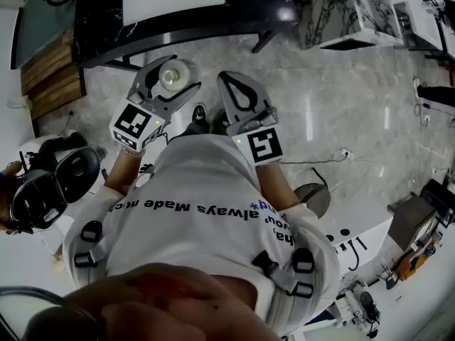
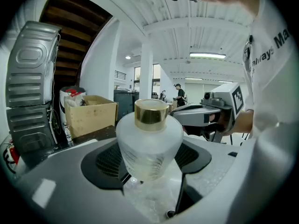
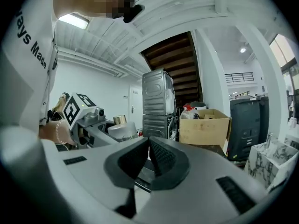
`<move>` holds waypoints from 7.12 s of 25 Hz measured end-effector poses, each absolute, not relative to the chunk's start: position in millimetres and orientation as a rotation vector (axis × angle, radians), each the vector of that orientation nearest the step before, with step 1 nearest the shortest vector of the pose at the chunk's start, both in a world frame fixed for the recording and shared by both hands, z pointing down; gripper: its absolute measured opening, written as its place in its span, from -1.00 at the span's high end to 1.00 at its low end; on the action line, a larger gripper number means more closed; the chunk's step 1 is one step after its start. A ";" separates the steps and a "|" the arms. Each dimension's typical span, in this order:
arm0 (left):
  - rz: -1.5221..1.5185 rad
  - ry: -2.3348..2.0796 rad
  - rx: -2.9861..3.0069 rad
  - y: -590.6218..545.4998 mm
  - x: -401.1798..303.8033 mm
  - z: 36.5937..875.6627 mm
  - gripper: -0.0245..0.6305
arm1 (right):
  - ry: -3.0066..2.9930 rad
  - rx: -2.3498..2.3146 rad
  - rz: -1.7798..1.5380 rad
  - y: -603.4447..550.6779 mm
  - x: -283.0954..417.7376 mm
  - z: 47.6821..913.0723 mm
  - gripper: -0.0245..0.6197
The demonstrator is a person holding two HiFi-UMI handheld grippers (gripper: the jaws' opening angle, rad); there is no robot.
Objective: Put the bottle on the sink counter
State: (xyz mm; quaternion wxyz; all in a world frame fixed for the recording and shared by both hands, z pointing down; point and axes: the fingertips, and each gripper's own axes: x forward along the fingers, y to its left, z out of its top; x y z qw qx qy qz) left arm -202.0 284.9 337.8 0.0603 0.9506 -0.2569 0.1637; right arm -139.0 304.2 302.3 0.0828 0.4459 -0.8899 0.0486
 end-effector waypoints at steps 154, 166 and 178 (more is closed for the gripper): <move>0.770 -0.634 2.741 -232.0 107.8 550.3 -0.09 | -2.470 1.377 0.349 -210.5 156.4 481.7 0.89; 0.829 -0.645 2.706 -246.8 114.4 606.3 -0.09 | -2.435 1.386 0.425 -218.7 161.5 538.0 0.89; 0.838 -0.664 2.703 -251.9 114.0 623.3 -0.09 | -2.421 1.376 0.453 -215.5 161.6 558.2 0.89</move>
